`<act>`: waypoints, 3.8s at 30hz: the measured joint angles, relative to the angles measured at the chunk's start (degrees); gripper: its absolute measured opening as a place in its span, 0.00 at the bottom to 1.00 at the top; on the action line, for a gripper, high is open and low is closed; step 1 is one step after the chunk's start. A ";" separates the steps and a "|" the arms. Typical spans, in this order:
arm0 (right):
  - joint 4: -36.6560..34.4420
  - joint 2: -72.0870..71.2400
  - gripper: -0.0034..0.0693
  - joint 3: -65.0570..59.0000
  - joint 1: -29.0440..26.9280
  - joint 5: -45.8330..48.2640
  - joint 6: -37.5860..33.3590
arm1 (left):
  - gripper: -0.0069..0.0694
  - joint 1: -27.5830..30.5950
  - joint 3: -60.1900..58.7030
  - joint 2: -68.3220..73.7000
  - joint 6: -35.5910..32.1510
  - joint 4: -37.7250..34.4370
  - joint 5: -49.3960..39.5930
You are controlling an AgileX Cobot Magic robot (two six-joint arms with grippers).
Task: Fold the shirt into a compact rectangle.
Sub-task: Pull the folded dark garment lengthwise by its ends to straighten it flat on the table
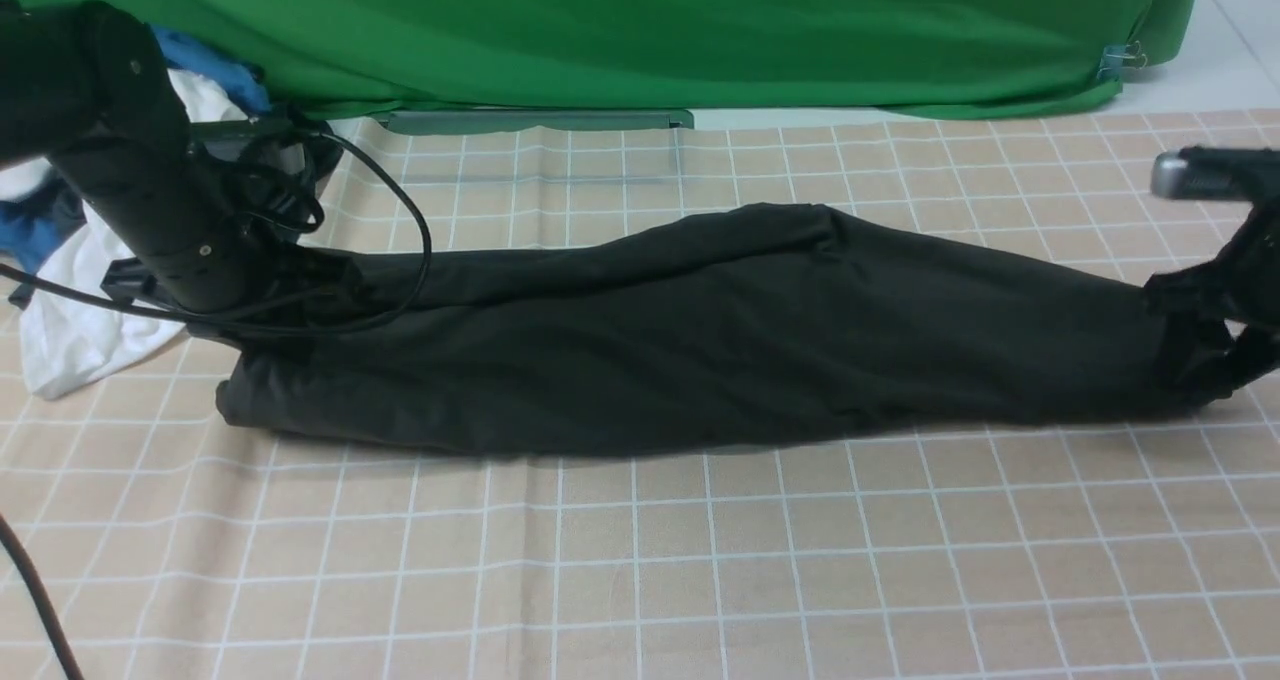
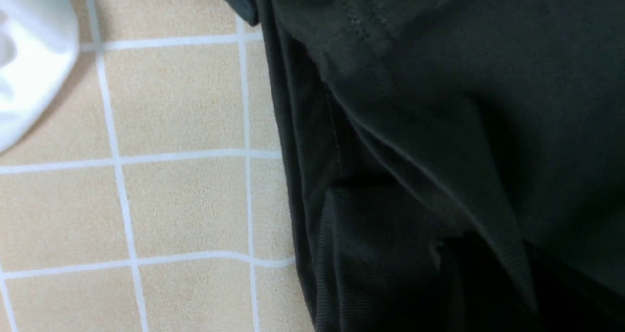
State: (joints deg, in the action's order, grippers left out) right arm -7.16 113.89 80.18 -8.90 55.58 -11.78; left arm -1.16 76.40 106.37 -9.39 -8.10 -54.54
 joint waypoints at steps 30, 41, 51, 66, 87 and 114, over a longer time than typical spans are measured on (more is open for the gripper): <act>9.81 -17.17 0.54 -18.16 -2.79 12.47 4.53 | 0.22 3.25 -19.89 -11.92 7.39 7.19 -5.50; 8.92 -21.45 0.37 -8.18 3.25 13.34 4.02 | 0.56 1.94 -8.16 -11.92 4.45 2.14 -9.75; 7.95 -22.32 0.10 -7.87 14.93 8.00 2.55 | 0.12 -15.34 -7.72 -0.79 2.64 -1.59 -1.56; 8.02 -22.32 0.15 -7.87 15.52 7.15 2.55 | 0.12 -16.64 -7.14 5.51 12.18 6.57 25.79; 6.77 -26.15 0.17 -7.83 15.52 8.88 2.47 | 0.12 -15.70 -1.41 0.19 14.05 13.93 12.13; 3.89 -26.79 0.22 -7.76 15.52 12.28 2.32 | 0.12 -1.14 5.64 1.35 13.42 13.14 5.59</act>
State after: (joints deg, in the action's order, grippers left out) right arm -3.27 87.10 72.41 6.62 67.86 -9.45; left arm -2.29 82.03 107.71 4.03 5.03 -48.95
